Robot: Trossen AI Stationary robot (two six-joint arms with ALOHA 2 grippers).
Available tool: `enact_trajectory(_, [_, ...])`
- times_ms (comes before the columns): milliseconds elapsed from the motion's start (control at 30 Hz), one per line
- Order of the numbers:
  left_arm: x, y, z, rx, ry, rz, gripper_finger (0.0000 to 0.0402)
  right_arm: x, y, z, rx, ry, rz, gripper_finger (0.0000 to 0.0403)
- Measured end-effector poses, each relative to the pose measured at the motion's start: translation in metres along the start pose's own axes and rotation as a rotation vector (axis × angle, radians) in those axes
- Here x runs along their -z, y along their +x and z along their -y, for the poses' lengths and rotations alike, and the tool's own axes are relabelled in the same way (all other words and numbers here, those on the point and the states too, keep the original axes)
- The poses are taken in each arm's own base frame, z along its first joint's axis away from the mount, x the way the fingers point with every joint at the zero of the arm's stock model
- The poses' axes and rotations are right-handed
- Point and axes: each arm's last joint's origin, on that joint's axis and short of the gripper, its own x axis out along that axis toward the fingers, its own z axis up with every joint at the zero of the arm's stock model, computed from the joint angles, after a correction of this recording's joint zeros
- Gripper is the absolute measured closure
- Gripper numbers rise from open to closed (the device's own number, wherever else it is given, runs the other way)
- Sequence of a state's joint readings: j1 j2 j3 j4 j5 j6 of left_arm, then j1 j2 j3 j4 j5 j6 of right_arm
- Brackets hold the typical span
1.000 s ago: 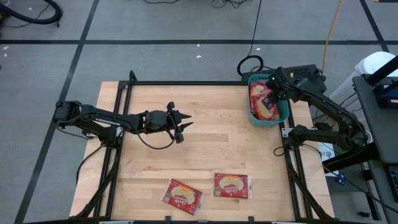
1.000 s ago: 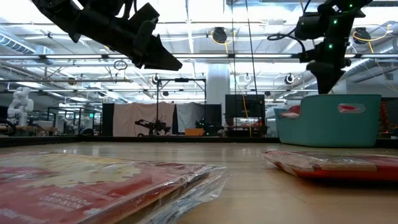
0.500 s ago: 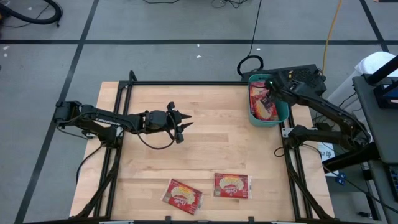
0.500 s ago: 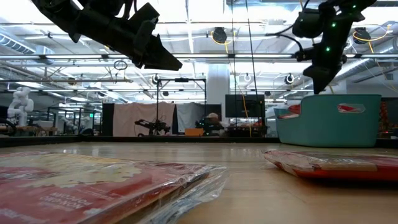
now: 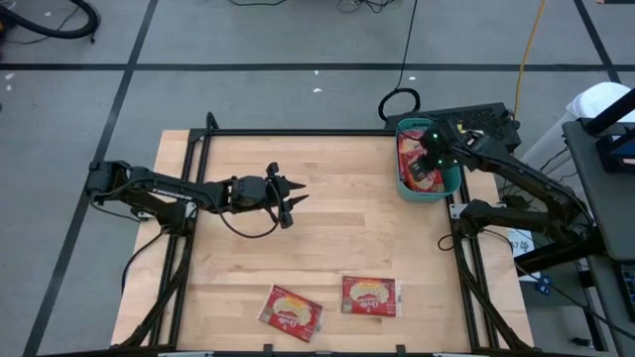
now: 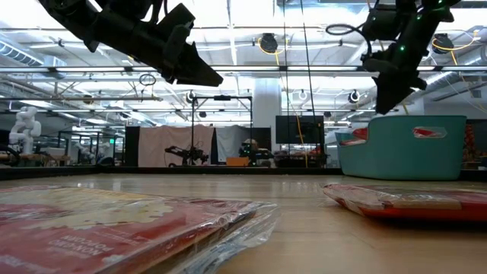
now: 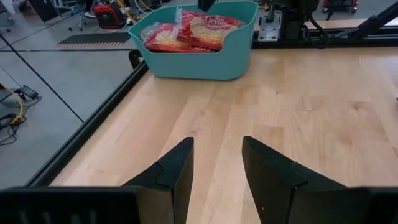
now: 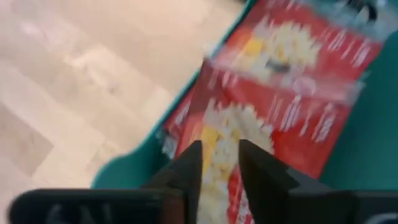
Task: Sort popcorn bags into baskets
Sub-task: Put the red popcorn bag into the green bin
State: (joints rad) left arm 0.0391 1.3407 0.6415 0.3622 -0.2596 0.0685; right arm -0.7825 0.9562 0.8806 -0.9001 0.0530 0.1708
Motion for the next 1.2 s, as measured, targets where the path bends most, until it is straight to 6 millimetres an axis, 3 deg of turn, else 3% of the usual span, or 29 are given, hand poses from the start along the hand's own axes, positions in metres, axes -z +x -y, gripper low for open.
enact_trajectory(267, [0.0, 0.0, 0.0, 0.001, 0.017, 0.0, 0.0261, -0.005, 0.027, 0.002, 0.153, -0.026, -0.131, 0.0395])
enact_trajectory(633, [0.002, 0.0, 0.0, 0.002, 0.02, -0.016, 0.0261, -0.026, 0.073, 0.022, 0.331, -0.041, -0.176, 0.0394])
enact_trajectory(1033, [0.002, 0.0, 0.0, 0.002, 0.025, -0.023, 0.0261, -0.034, 0.076, 0.03, 0.364, -0.036, -0.099, 0.0402])
enact_trajectory(1200, [0.003, 0.0, 0.0, 0.003, 0.013, -0.033, 0.0261, -0.035, 0.06, 0.027, 0.35, -0.033, -0.038, 0.0403])
